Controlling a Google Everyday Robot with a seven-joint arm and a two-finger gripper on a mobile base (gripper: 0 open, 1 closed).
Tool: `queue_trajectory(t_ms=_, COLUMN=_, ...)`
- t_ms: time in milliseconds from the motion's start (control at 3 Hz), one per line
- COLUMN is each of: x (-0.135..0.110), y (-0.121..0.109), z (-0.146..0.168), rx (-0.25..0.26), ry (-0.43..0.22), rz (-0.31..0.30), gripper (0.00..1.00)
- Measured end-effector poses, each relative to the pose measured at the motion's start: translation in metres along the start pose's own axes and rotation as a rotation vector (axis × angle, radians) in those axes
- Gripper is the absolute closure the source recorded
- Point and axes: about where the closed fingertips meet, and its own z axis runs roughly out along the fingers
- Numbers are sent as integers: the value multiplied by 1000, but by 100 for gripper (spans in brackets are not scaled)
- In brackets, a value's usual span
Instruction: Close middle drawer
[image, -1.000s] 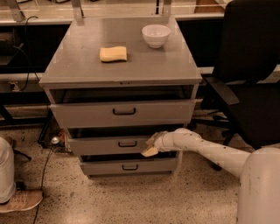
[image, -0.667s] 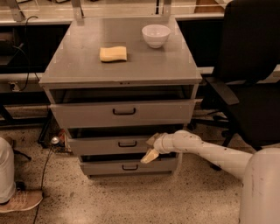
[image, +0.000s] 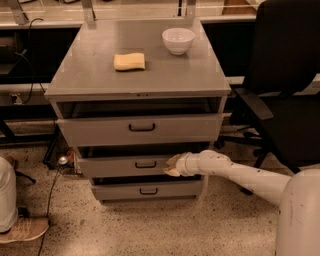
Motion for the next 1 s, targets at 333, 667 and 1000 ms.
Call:
queue_trajectory(t_ms=333, x=6, y=-5, z=-30, rx=85, ry=25, rz=15, gripper=81)
queue_trajectory(t_ms=667, x=10, y=-24, z=-86, rx=205, ry=80, rz=50, gripper=100)
queue_trajectory(t_ms=1000, x=9, y=-53, z=-166, rx=376, ry=122, rz=69, gripper=100)
